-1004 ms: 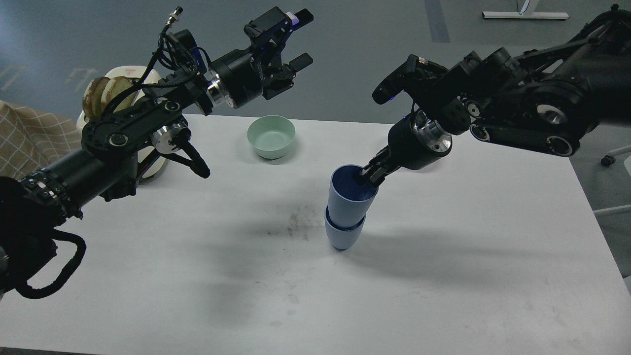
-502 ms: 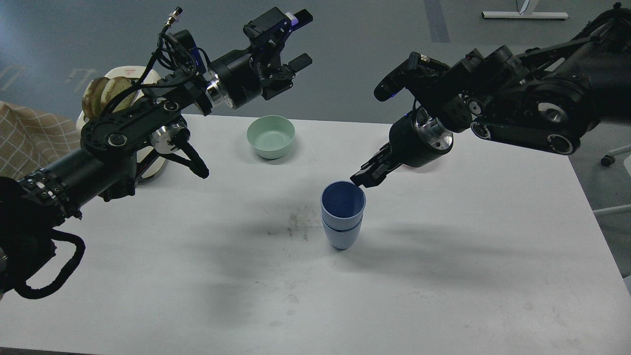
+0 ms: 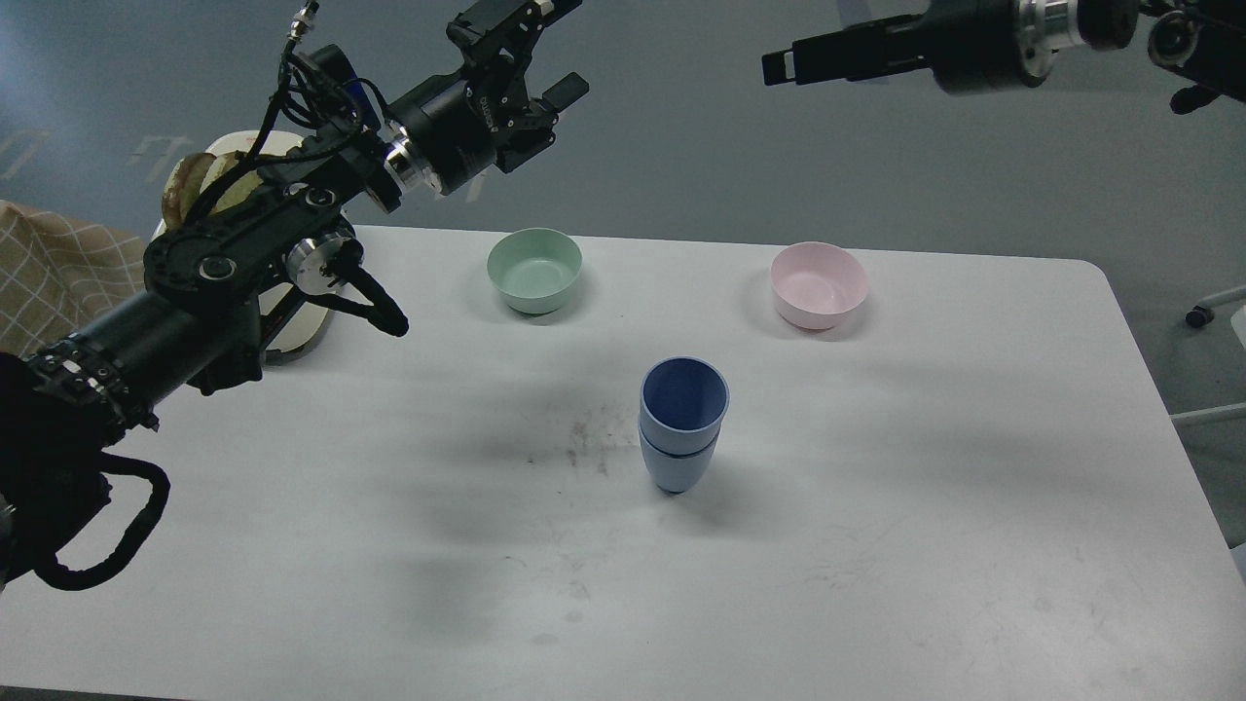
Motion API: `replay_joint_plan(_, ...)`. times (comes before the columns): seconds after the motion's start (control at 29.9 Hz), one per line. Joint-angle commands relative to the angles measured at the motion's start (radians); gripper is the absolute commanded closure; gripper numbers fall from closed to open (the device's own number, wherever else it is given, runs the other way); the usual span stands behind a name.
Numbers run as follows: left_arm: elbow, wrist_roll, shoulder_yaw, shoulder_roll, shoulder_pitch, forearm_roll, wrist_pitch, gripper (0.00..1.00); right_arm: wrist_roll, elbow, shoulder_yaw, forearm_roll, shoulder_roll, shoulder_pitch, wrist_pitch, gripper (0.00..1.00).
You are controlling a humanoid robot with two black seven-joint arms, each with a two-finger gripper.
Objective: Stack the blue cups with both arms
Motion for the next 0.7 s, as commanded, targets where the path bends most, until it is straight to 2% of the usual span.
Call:
replay_joint_plan(0.0, 0.068, 0.000, -0.004, -0.011, 0.008, -0.010, 0.033, 0.02, 0.000, -0.067, 0.214, 0.016, -0.060, -0.148, -0.020, 0.00)
replay_joint_plan(0.13, 0.190, 0.000, -0.010, -0.045, 0.012, -0.042, 0.032, 0.02, 0.000, -0.150, 0.440, 0.100, -0.055, -0.310, -0.037, 0.00)
replay_joint_plan(0.27, 0.276, 0.000, -0.011, -0.085, 0.014, -0.119, -0.035, 0.02, 0.000, -0.227, 0.714, 0.203, -0.014, -0.514, -0.033, 0.00)
replay_joint_plan(0.3, 0.276, 0.000, -0.011, -0.085, 0.014, -0.119, -0.035, 0.02, 0.000, -0.227, 0.715, 0.203, -0.014, -0.515, -0.033, 0.00)
replay_joint_plan(0.37, 0.281, 0.000, -0.012, -0.086, 0.018, -0.136, -0.108, 0.02, 0.000, -0.230, 0.821, 0.269, 0.005, -0.600, -0.022, 0.00)
replay_joint_plan(0.47, 0.281, 0.000, -0.017, -0.089, 0.056, -0.188, -0.108, 0.02, 0.000, -0.227, 0.914, 0.405, 0.054, -0.705, 0.015, 0.00)
replay_joint_plan(0.6, 0.281, 0.000, -0.017, -0.085, 0.074, -0.220, -0.108, 0.02, 0.000, -0.231, 0.990, 0.476, 0.100, -0.794, 0.050, 0.00)
replay_joint_plan(0.67, 0.282, 0.000, -0.026, -0.085, 0.084, -0.225, -0.108, 0.02, 0.000, -0.233, 1.100, 0.484, 0.144, -0.866, 0.047, 0.00)
